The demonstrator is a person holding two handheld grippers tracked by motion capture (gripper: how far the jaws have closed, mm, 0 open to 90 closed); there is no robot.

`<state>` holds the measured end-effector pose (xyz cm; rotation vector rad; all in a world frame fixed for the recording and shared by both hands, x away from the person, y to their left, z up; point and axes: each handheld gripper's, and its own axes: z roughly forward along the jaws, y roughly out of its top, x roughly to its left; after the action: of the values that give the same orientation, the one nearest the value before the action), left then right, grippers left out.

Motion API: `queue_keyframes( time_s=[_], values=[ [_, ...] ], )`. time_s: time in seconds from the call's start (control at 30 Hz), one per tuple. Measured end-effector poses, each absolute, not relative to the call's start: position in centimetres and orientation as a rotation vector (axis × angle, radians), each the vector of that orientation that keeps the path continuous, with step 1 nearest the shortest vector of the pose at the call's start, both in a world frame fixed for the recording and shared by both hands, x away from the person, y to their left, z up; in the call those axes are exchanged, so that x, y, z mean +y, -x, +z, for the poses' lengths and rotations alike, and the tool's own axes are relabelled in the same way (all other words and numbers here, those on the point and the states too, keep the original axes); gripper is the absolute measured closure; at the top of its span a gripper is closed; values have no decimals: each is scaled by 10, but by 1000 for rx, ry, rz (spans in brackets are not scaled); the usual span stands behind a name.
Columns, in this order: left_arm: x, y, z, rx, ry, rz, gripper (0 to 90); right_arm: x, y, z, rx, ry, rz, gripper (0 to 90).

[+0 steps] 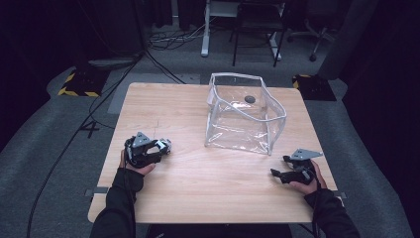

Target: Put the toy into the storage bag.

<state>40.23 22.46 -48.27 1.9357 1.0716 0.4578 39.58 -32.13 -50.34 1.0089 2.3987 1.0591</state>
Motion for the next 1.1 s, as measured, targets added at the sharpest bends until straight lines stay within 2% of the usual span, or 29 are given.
queue_keyframes(
  time_s=[0.6, 1.1],
  values=[
    [221, -405, -462, 1030, -1895, 486, 470, -321, -396, -503, 2398, -1010, 1059, 181],
    [214, -437, -424, 1014, -1893, 518, 470, -321, -395, -503, 2396, -1013, 1058, 181]
  ],
)
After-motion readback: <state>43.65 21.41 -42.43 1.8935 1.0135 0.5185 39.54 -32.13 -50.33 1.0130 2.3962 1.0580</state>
